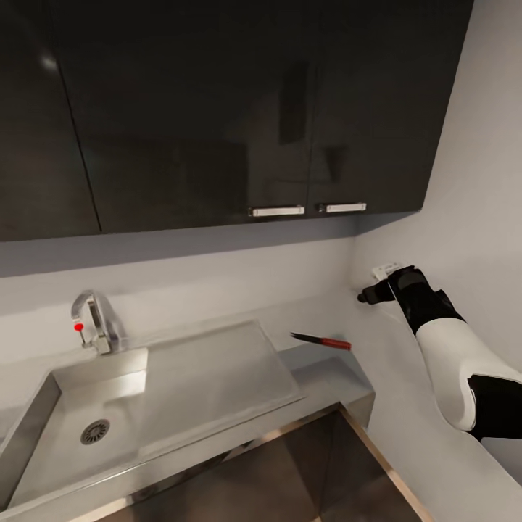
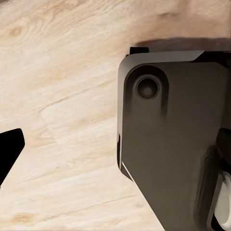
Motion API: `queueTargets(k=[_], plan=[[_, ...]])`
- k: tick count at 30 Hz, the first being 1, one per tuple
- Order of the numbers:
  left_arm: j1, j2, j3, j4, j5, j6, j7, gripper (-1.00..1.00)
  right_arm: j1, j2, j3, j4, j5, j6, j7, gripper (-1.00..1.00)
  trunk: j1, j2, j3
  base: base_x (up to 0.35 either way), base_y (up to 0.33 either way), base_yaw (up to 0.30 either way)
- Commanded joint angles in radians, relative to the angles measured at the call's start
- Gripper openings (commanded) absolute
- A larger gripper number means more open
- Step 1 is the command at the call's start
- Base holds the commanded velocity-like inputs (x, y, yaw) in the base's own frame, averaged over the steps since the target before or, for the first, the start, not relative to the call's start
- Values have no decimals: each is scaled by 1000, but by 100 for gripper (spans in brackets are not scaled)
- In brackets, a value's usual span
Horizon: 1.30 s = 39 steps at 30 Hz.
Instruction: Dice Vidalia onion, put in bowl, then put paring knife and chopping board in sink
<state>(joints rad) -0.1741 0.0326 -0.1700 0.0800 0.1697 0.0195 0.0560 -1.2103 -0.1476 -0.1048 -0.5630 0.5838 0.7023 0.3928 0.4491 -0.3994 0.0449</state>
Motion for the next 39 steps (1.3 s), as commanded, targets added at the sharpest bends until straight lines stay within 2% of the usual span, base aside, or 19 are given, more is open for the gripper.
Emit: queueTargets(k=[1,10,39], plan=[[-1,0,-8,1,10,2,1,100,0,0,-4,-1,10,2,9,100,1,-1,0,307,-19,0],[-1,2,-8,1,10,2,1,100,0,0,-4,2,10,2,7,100,1,-1,0,262,-5,0],[-1,0,-9,2,11,4,1,100,0,1,-4,25,11,2,6,100,1,-1,0,7,0,0]])
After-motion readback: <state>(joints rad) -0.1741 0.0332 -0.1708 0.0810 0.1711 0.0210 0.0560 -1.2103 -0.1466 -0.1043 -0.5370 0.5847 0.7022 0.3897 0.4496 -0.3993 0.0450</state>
